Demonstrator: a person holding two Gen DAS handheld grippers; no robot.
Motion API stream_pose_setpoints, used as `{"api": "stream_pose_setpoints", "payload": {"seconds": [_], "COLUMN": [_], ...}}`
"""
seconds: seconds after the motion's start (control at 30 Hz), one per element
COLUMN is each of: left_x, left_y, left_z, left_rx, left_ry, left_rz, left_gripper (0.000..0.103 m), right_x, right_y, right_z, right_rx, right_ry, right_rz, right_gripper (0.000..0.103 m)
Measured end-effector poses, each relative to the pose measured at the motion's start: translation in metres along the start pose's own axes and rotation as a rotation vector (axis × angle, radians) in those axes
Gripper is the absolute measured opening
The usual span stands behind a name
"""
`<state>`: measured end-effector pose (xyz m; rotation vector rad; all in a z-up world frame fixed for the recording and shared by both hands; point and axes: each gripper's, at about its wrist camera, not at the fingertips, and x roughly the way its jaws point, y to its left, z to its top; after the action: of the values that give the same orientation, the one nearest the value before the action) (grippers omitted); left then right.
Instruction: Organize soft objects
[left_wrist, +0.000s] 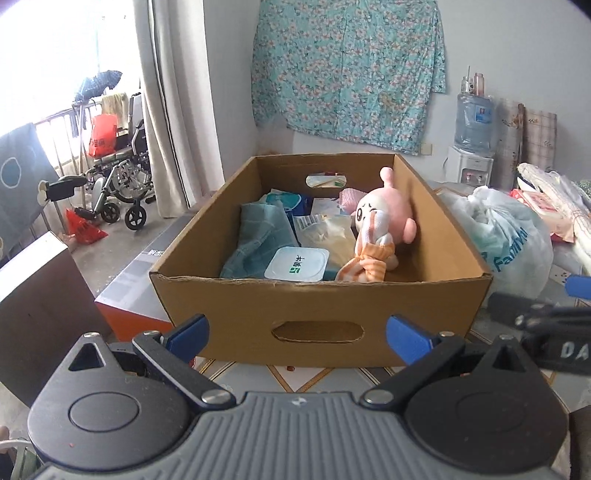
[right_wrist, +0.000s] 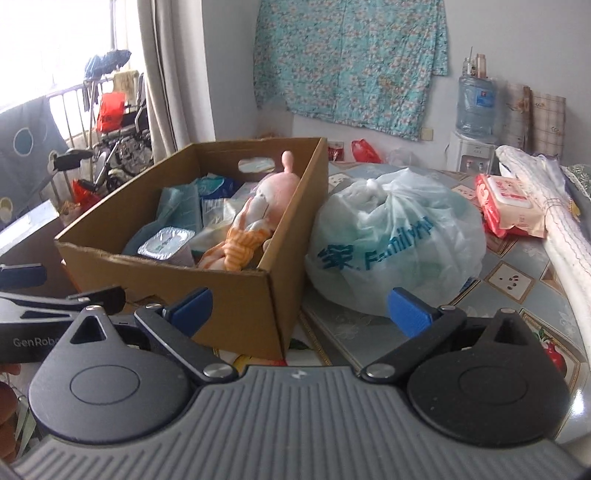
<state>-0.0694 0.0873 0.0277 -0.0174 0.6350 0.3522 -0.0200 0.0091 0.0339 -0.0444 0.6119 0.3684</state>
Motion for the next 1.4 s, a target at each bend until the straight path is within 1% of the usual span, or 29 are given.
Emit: {"api": "stream_pose_setpoints", "payload": {"seconds": [0.07, 0.17, 0.5, 0.77, 1.13, 1.4], "left_x": [0.0, 0.001, 0.008, 0.011, 0.012, 0.017], "left_y": [0.001, 0.004, -0.002, -0.001, 0.006, 0.013], "left_z": [0.001, 0.002, 0.005, 0.006, 0.006, 0.006], "left_rx": [-0.012, -0.031, -0.021, -0.024, -0.032, -0.048], "left_ry": [0.0, 0.011, 0.033, 0.046, 0.059, 0.074], "left_rz": [0.01, 0.0, -0.004, 0.013, 0.068, 0.08], "left_gripper": [0.103, 0.103, 0.103, 0.103, 0.103, 0.103], "right_x": [0.001, 0.005, 0.008, 0.011, 0.023, 0.03], "right_y": [0.002, 0.003, -0.002, 0.0, 0.009, 0.015], "right_z": [0.0, 0.0, 0.002, 0.002, 0.005, 0.008], "right_rx": [0.005, 0.012, 0.031, 0.02, 0.013, 0.001], "right_ry": [0.011, 0.024, 0.033, 0.042, 0.067, 0.079], "right_rz": [0.008, 0.008, 0.007, 0.012, 0.044, 0.054], "right_gripper": [0.102, 0.102, 0.102, 0.102, 0.102, 0.102]}}
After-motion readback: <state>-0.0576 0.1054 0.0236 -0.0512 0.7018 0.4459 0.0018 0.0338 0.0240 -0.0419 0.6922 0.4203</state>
